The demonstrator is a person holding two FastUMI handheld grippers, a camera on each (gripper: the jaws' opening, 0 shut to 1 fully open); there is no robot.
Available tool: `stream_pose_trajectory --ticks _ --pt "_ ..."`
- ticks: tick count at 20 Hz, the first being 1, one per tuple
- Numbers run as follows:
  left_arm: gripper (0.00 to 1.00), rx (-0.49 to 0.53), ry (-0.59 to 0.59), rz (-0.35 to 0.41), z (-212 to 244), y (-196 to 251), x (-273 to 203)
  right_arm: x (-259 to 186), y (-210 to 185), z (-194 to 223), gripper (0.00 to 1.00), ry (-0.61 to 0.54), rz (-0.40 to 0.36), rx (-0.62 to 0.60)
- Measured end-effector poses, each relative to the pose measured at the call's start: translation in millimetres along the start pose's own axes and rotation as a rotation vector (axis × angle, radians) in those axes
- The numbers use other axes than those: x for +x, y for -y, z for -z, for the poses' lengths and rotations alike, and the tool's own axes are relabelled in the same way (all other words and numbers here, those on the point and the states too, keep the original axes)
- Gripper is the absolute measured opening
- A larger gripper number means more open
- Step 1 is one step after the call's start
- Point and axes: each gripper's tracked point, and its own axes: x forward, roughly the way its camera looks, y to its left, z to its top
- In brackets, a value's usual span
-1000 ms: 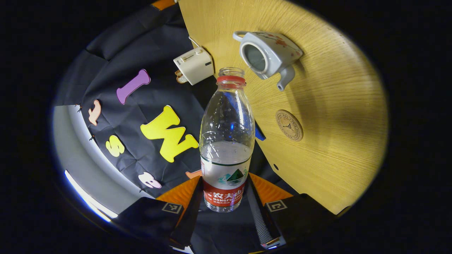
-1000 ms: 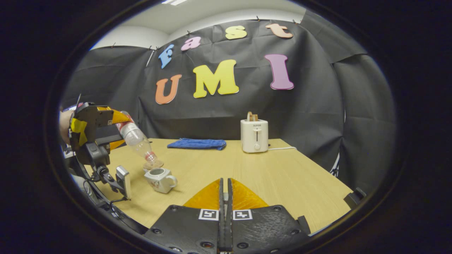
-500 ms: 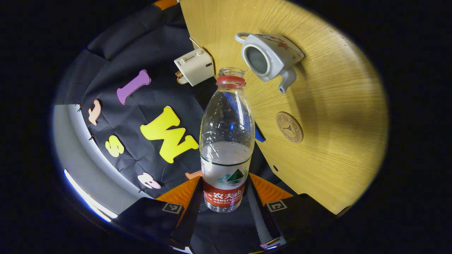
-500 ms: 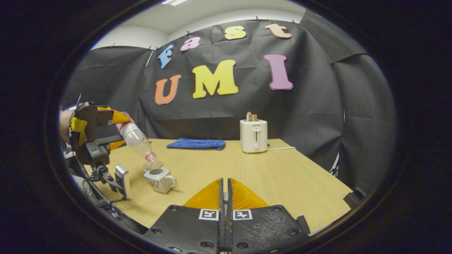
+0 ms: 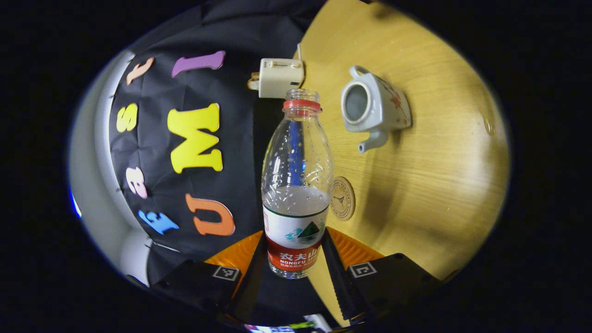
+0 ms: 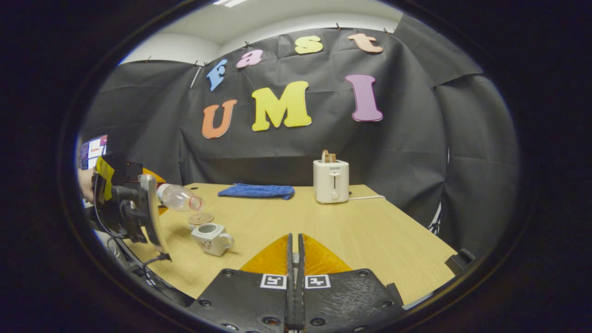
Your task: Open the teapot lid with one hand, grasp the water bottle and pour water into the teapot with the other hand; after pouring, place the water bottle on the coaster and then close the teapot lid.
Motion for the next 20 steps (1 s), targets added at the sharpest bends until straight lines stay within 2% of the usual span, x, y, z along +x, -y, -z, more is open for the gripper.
stream_pose_trajectory --ticks 4,6,10,12,14,17,20 --pt "0.71 -0.399 0.022 0.111 -4.3 30.4 -5.1 1.5 -13.7 -5.1 0.0 0.001 -0.018 -0.015" --pt "0.71 -0.574 0.047 0.132 -9.8 34.3 -9.0 -0.1 -17.7 -8.2 0.0 0.003 -0.022 -0.024" --pt "0.72 -0.992 0.122 0.197 -15.1 36.4 -18.9 -1.1 -24.7 -13.7 0.0 0.011 -0.022 -0.039" --pt "0.72 -1.099 0.151 0.157 -11.8 27.2 -21.8 -1.5 -29.2 -13.2 0.0 0.006 -0.025 -0.044" --pt "0.72 -1.145 0.155 0.109 -5.0 22.8 -21.4 -1.6 -31.0 -11.7 0.0 0.002 -0.021 -0.041" --pt "0.72 -1.264 0.19 0.083 -3.0 16.7 -15.4 -3.4 -34.1 -6.9 0.0 -0.008 -0.016 -0.024" --pt "0.72 -1.309 0.25 0.043 -6.8 -3.5 2.1 -4.0 -39.0 -4.6 0.0 -0.016 -0.018 -0.032"
